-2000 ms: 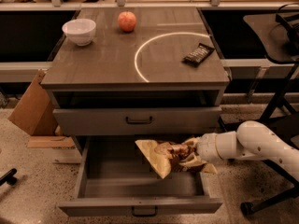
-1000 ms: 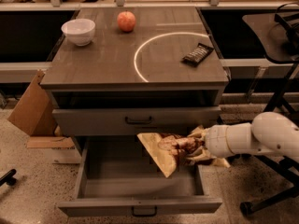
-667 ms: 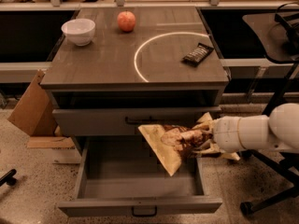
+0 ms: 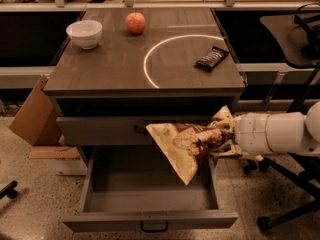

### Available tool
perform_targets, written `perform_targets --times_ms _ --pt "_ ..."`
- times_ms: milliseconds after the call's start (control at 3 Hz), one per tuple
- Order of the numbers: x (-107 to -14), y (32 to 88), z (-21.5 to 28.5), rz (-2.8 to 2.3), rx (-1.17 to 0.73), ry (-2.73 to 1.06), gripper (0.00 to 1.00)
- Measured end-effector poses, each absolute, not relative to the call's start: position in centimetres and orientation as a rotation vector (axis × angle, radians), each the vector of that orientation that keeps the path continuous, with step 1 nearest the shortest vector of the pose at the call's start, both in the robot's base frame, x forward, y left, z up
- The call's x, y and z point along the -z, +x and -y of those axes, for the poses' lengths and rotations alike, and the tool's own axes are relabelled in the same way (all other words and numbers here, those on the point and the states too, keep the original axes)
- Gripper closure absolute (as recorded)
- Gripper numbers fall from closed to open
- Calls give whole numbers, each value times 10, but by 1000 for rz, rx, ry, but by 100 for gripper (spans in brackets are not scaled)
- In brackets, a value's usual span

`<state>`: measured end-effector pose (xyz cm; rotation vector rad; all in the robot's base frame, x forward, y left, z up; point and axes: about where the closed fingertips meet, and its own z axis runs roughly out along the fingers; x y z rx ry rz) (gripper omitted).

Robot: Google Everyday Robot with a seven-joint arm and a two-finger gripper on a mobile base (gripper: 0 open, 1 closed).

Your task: Pick brown chip bag from middle drawer and place on counter

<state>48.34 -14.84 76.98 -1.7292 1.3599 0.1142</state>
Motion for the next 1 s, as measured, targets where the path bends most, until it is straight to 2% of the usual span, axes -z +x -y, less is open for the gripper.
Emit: perform_targets --times_ms 333,1000 --pt "-793 508 135 -1282 -73 -1755 100" --pt "-914 557 96 -1046 127 -1797 100"
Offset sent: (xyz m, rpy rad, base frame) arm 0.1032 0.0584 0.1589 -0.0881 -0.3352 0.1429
